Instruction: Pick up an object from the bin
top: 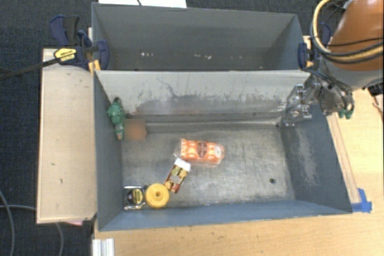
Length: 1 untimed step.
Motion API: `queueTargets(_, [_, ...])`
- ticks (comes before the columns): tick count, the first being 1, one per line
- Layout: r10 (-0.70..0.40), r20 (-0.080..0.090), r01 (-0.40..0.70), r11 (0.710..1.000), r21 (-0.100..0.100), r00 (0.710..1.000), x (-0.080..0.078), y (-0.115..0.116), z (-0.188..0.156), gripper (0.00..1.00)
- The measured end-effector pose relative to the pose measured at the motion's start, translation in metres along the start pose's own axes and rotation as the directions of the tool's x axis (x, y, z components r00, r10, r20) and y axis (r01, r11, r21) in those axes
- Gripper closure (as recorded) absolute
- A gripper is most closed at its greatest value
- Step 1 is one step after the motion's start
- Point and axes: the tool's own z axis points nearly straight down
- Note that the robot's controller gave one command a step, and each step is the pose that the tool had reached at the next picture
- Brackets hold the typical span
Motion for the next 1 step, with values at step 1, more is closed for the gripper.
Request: queueTargets(1, [-0.001, 0.0, 0.001, 1.0, 0.0, 1.0, 0.0, 0.0, 0.0, 1.0])
